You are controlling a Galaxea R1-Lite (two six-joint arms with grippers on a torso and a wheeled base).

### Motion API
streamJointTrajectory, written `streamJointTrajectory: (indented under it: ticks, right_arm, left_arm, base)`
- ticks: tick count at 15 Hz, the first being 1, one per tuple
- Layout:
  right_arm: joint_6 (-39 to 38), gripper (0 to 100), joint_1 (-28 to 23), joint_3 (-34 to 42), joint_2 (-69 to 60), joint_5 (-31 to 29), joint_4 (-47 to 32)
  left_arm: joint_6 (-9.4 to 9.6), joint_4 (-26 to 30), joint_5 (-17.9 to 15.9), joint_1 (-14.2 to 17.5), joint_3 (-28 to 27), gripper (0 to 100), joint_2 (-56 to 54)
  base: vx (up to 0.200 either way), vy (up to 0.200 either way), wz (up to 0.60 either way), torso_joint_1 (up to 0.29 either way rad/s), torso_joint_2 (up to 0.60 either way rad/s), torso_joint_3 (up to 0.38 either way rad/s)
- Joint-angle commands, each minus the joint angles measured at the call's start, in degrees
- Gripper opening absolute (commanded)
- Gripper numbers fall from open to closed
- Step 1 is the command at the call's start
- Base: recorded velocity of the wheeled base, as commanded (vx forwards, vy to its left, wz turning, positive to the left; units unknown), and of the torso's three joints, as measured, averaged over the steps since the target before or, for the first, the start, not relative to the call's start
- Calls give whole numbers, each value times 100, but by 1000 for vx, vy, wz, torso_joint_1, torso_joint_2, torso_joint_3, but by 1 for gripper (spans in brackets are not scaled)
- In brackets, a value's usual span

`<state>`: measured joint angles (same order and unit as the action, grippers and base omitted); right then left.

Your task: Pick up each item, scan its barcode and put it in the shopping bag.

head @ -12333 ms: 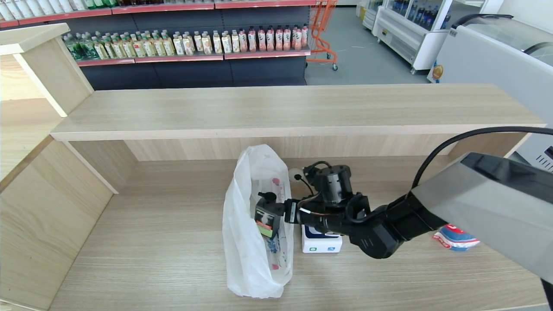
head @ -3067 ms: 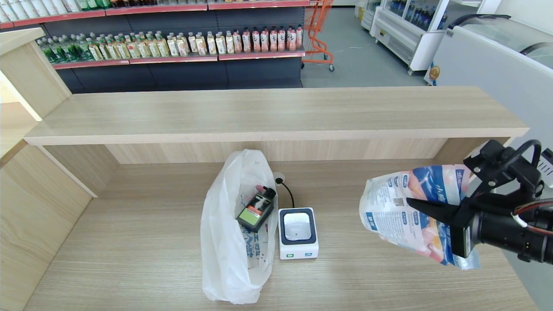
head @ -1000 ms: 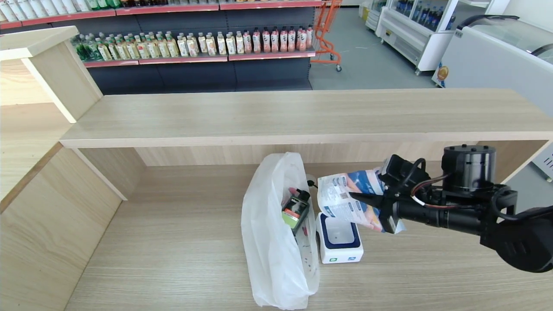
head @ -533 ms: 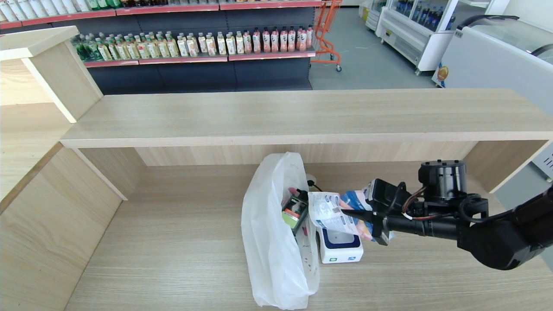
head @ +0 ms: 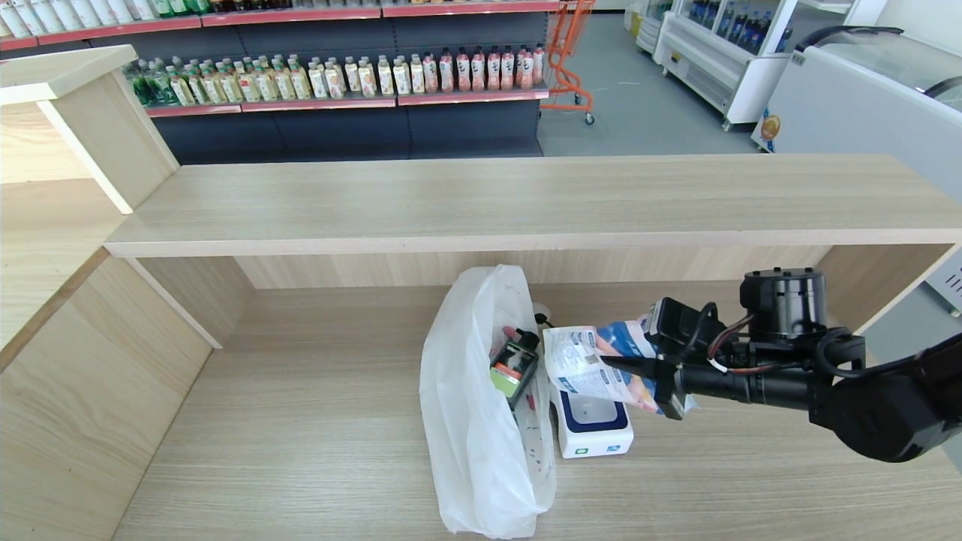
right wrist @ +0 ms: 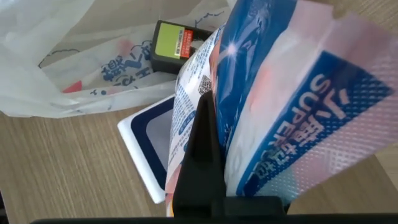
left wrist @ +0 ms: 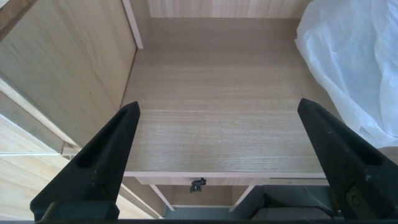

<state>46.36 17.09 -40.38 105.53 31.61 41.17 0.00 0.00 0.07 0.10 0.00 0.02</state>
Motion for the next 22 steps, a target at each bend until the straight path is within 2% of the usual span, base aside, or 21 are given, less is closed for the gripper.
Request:
streamJointTrajectory:
  ticks: [1,5,6,7,8,9,10,11,12,15,20,21,22]
  right_arm:
    - [5,0,-39,100,-235,3,-127]
    - [-31,0,-39,144,-323,3,-153]
    - [-347,0,5,144,-428,12,-162]
    - [-1217,0,101,126,-648,-23,-144]
    - [-2527,0,207,82,-1000,-392,-153]
    - [-3994,0,400,-49,-1237,-1122,-214]
    - [-4654,0,550,-181,-1307,-1474,-373]
    - [-5585,0,717,-629,-1378,-1843,-1260]
    - [-5796,0,752,-858,-1316,-1834,-1709]
    - [-6658,0,1314,-1007,-877,-1816,-1796]
    - [-6640,0,1938,-1596,125,-1843,-1796]
    - [-6543,0,1965,-1640,248,-1790,-1735]
    - [-6438,0,1947,-1596,327,-1474,-1612]
  left_arm:
    - [0,0,1,8,0,100,-2]
    - [0,0,1,-1,0,100,-2]
    - [0,0,1,-1,0,100,-2]
    - [0,0,1,-1,0,100,-2]
    - [0,0,1,-1,0,100,-2]
    - [0,0,1,-1,0,100,-2]
    - [0,0,1,-1,0,100,-2]
    - [0,0,1,-1,0,100,-2]
    - [0,0,1,-1,0,100,-2]
    - [0,0,1,-1,0,100,-2]
    - [0,0,1,-1,0,100,-2]
    - [0,0,1,-1,0,100,-2]
    - [0,0,1,-1,0,100,-2]
  base:
    - [0,0,0,0,0,0]
    - [0,0,0,0,0,0]
    - [0,0,0,0,0,0]
    - [0,0,0,0,0,0]
    - [0,0,0,0,0,0]
    - [0,0,0,0,0,0]
    - [0,0,0,0,0,0]
    - [0,0,0,0,0,0]
    - [0,0,0,0,0,0]
    - [0,0,0,0,0,0]
    - [0,0,0,0,0,0]
    - [0,0,0,0,0,0]
    - [0,0,0,0,0,0]
